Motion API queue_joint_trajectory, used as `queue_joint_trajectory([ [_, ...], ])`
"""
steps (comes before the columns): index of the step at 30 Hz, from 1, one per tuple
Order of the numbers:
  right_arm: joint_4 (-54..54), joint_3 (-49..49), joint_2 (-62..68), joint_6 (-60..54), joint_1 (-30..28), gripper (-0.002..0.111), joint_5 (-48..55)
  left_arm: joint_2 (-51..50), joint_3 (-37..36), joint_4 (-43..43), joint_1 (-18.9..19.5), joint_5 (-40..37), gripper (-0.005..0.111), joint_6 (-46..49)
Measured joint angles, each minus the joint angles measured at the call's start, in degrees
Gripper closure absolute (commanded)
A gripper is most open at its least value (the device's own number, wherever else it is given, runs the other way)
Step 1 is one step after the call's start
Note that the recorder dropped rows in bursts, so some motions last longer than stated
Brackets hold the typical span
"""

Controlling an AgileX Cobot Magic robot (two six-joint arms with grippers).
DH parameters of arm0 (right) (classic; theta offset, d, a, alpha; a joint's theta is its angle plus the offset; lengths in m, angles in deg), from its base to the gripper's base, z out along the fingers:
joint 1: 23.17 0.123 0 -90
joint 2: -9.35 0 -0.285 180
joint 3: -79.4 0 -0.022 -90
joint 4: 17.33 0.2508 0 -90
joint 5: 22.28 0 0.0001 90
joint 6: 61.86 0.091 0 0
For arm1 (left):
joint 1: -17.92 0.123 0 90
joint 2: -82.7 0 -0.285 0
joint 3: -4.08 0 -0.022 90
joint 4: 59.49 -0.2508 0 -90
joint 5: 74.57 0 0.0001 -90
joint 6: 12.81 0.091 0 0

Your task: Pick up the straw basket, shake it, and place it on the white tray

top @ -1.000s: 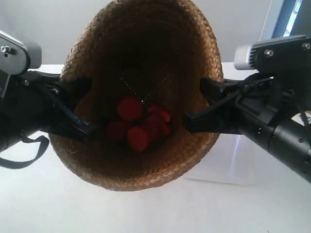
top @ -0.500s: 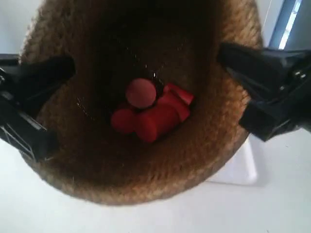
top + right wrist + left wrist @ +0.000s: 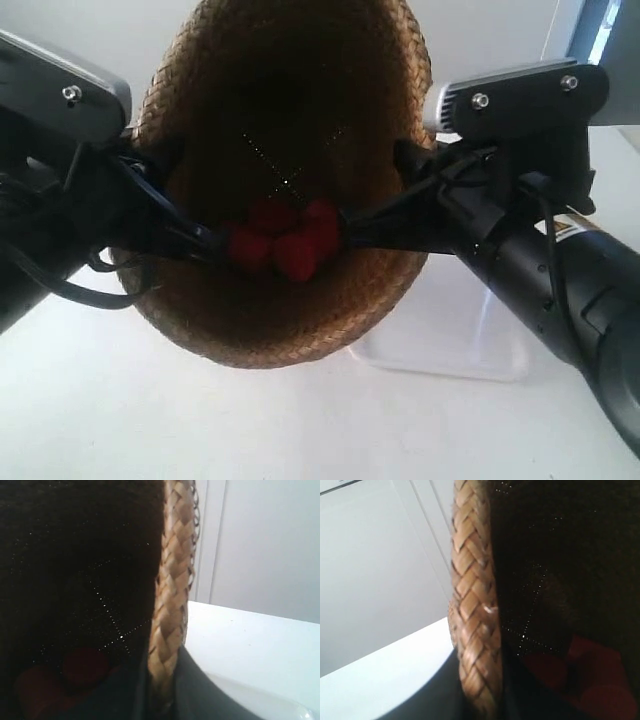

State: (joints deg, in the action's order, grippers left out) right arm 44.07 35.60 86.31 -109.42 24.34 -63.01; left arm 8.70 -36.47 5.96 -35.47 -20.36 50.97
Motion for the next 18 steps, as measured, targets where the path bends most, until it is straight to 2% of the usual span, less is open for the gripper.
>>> queue_joint_trajectory([
  [6,1.18,0.00,0.65,-0.37,0.12,0.108,-0.26,-1.46,0.00,0.90,-0.21,1.03,0.107,-0.37],
  [8,5.32,0.00,-1.08,-3.92,1.44,0.108,0.03,-0.88,0.00,4.13,-2.02,2.37,0.107,1.81],
  [10,11.62,0.00,-4.54,-10.26,5.05,0.108,0.13,0.91,0.00,9.76,-7.79,7.27,0.107,6.38],
  [13,17.64,-0.98,-12.19,-16.05,13.08,0.108,-1.36,3.71,0.00,14.58,-23.55,16.50,0.107,11.61],
  [15,18.37,-1.76,-16.01,-17.43,17.82,0.108,-4.48,4.46,0.00,15.17,-32.12,19.96,0.107,13.61],
  [16,18.26,-2.04,-16.78,-17.76,19.77,0.108,-6.86,4.46,0.00,15.31,-34.82,21.49,0.107,14.32],
  [17,17.74,-2.16,-16.60,-17.93,20.88,0.108,-9.96,4.10,0.00,15.31,-35.46,22.57,0.107,14.73],
  [18,16.91,-2.24,-15.41,-17.93,21.03,0.108,-12.90,3.51,0.00,14.42,-34.38,22.78,0.107,14.62],
])
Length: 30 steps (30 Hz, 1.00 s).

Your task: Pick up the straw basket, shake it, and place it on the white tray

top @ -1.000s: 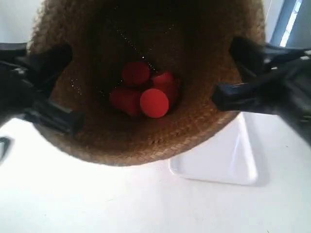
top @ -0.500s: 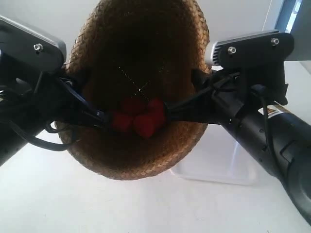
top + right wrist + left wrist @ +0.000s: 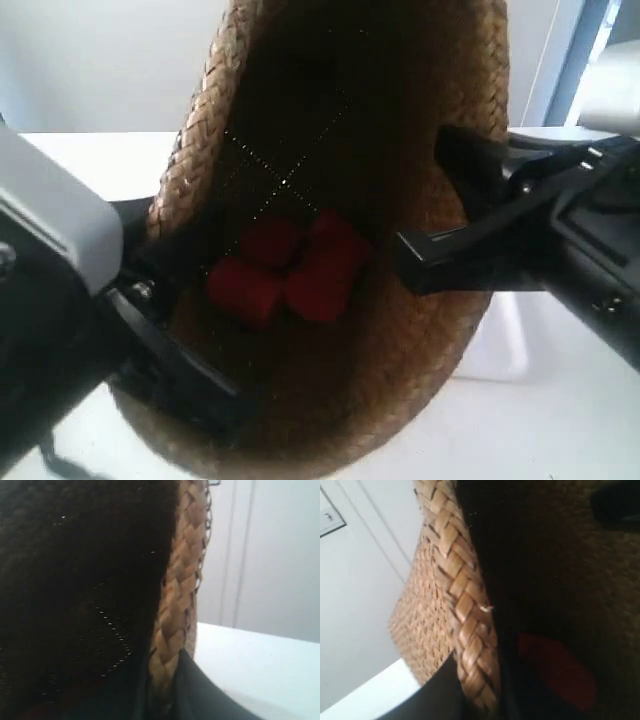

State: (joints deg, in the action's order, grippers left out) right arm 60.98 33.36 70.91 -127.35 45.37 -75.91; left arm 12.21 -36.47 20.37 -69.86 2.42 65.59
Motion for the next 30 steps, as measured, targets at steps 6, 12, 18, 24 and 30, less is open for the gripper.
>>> queue_joint_trajectory([
  [6,-5.54,4.96,14.25,2.10,-10.59,0.108,-0.16,-3.85,2.11,-9.20,28.25,-14.71,0.107,-8.08],
  [12,-5.69,5.76,15.11,3.56,-11.61,0.108,3.01,-1.54,2.16,-8.97,33.51,-25.43,0.107,-9.13],
  [18,-6.33,5.86,14.97,3.56,-11.61,0.108,3.93,-0.36,2.16,-8.57,32.58,-25.83,0.107,-9.03],
  [24,-5.90,5.74,15.85,3.56,-11.61,0.108,3.93,-0.36,2.16,-5.47,32.58,-25.73,0.107,-6.59],
  [30,2.78,5.74,11.43,-6.08,-7.09,0.108,1.60,2.50,2.16,0.65,27.58,-22.18,0.107,1.26],
])
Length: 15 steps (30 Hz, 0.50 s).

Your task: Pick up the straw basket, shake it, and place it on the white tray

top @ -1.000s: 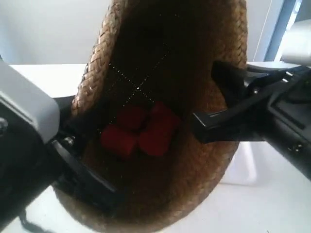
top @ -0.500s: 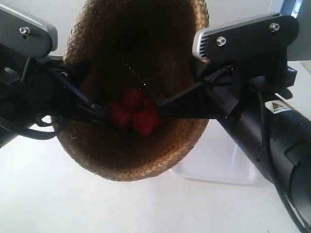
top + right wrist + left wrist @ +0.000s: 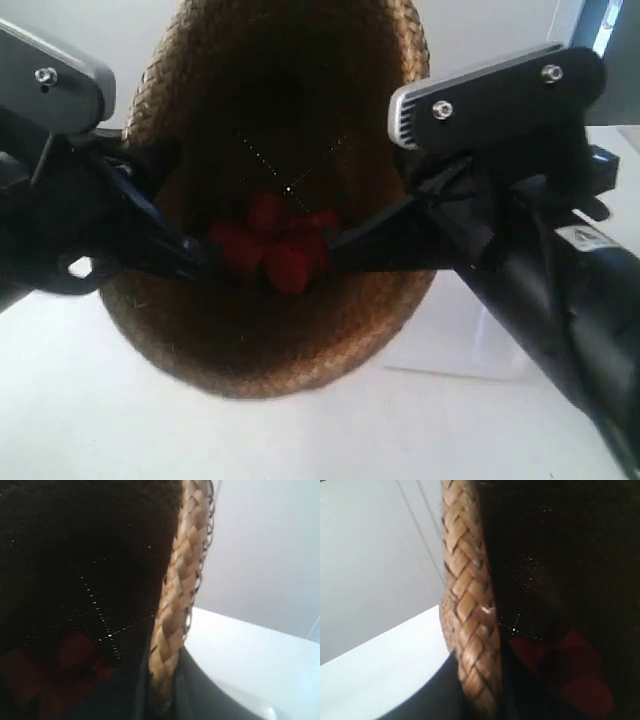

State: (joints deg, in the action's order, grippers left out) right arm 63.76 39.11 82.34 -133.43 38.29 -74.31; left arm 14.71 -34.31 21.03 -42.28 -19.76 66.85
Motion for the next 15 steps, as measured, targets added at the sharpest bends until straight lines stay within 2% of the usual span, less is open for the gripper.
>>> queue_joint_trajectory([
  [3,4.73,-1.14,-9.33,-6.49,11.03,0.108,-1.63,5.42,-0.68,5.48,-12.17,7.09,0.107,4.73],
  [4,3.25,-1.96,-11.31,-6.44,12.86,0.108,-3.62,6.47,-1.36,4.23,-14.99,11.15,0.107,4.71],
  [5,1.28,-2.59,-11.88,-5.50,12.76,0.108,-6.64,6.59,-1.73,2.64,-15.60,13.10,0.107,4.13],
  [6,-0.58,-3.00,-11.13,-4.27,11.04,0.108,-9.82,5.93,-1.85,0.11,-14.93,14.20,0.107,3.42],
  [7,-1.92,-3.22,-9.37,-3.28,8.09,0.108,-10.69,4.40,-1.75,-2.20,-12.34,13.76,0.107,2.78],
  [10,-2.78,-2.08,-4.69,-2.05,0.94,0.108,-3.47,0.89,-0.47,-2.55,-4.79,7.29,0.107,2.02],
  [12,-1.34,-2.06,-4.43,-1.82,-0.23,0.108,0.31,-0.07,-0.49,0.31,-3.01,6.01,0.107,2.02],
  [15,-0.05,-2.06,-6.49,-1.83,-0.23,0.108,2.33,0.30,-0.49,2.06,-3.75,6.01,0.107,2.48],
])
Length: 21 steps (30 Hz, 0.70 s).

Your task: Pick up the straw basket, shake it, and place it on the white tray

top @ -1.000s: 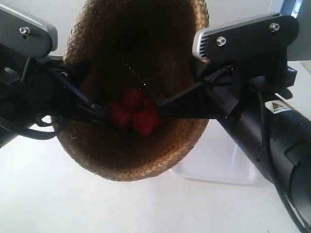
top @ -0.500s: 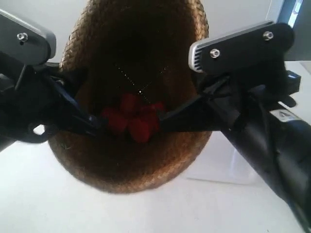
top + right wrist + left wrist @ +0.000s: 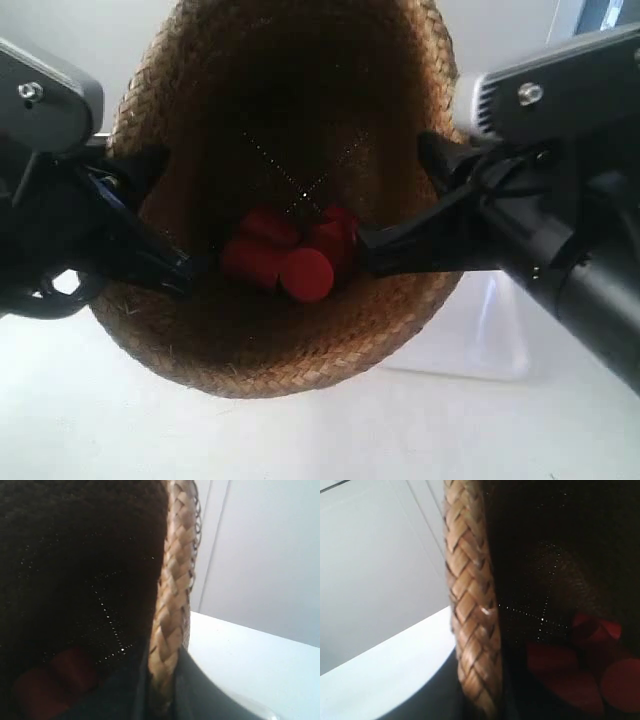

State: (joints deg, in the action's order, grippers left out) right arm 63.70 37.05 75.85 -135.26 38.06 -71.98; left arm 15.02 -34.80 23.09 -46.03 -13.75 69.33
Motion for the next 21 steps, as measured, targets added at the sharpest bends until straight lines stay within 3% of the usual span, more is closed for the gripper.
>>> queue_joint_trajectory([
  [4,0.00,0.12,-2.96,-0.37,0.00,0.108,1.26,0.99,0.22,-0.74,-2.11,0.73,0.107,0.13],
  [21,4.88,0.20,-3.21,-0.90,0.00,0.108,3.42,0.99,0.34,3.32,-2.57,0.68,0.107,0.43],
])
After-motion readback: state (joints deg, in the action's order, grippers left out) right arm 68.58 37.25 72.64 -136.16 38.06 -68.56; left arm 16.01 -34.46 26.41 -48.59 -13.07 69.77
